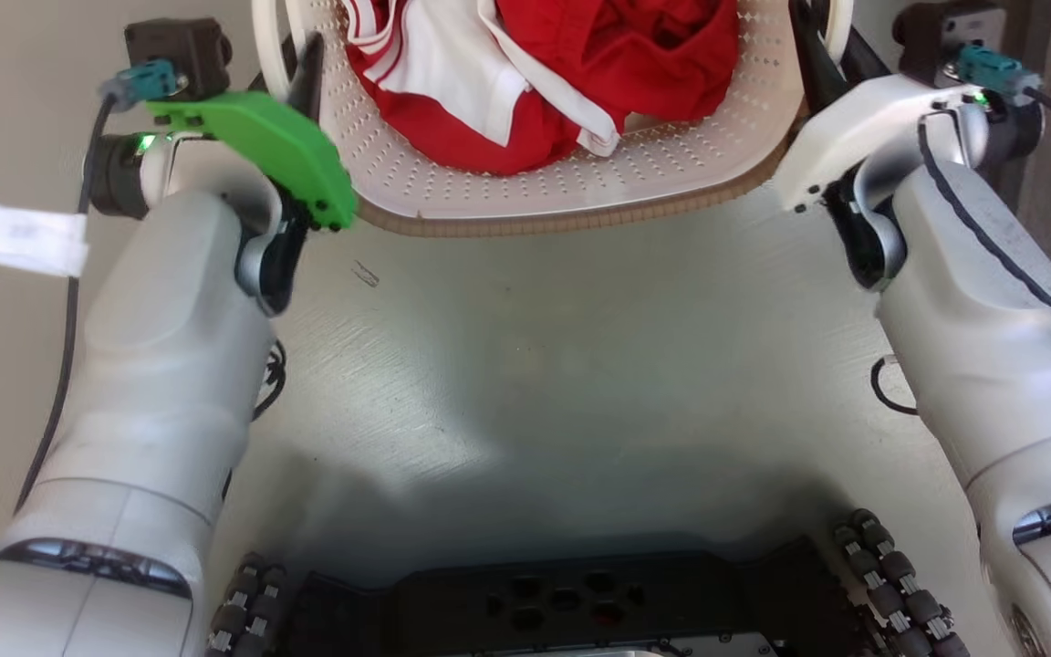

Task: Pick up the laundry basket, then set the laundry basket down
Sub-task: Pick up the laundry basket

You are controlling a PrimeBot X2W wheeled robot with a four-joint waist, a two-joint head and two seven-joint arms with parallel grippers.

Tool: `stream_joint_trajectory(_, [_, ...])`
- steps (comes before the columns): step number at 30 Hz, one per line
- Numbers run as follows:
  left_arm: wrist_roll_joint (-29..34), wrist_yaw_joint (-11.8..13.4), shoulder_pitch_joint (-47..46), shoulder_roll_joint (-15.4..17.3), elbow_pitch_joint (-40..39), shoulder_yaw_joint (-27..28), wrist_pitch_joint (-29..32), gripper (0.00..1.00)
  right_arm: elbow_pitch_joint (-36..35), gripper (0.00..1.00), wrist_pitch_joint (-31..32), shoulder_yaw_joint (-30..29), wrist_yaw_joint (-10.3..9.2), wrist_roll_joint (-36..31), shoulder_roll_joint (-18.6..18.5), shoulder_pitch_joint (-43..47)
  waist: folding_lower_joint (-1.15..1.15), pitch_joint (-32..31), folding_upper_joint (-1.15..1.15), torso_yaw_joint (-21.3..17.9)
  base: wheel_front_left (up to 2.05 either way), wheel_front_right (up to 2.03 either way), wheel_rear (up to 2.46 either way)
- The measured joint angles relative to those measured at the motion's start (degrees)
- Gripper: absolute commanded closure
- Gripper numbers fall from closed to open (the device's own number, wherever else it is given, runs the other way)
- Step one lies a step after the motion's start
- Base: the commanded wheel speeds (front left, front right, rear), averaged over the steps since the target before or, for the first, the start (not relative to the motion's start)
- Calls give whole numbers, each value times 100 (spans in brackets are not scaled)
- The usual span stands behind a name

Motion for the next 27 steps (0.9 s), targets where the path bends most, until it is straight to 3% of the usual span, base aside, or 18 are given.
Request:
stream_joint_trajectory(13, [-215, -1, -37, -65, 488, -115, -158, 100, 627, 100, -45, 0, 104, 52, 121, -29, 0, -339, 0, -25, 0, 0, 0])
stream_joint_trajectory(27, [-413, -37, 269, -92, 1014, -261, -163, 100, 1270, 100, -89, 109, 218, 149, 331, 187, 0, -1214, 0, -87, 0, 0, 0])
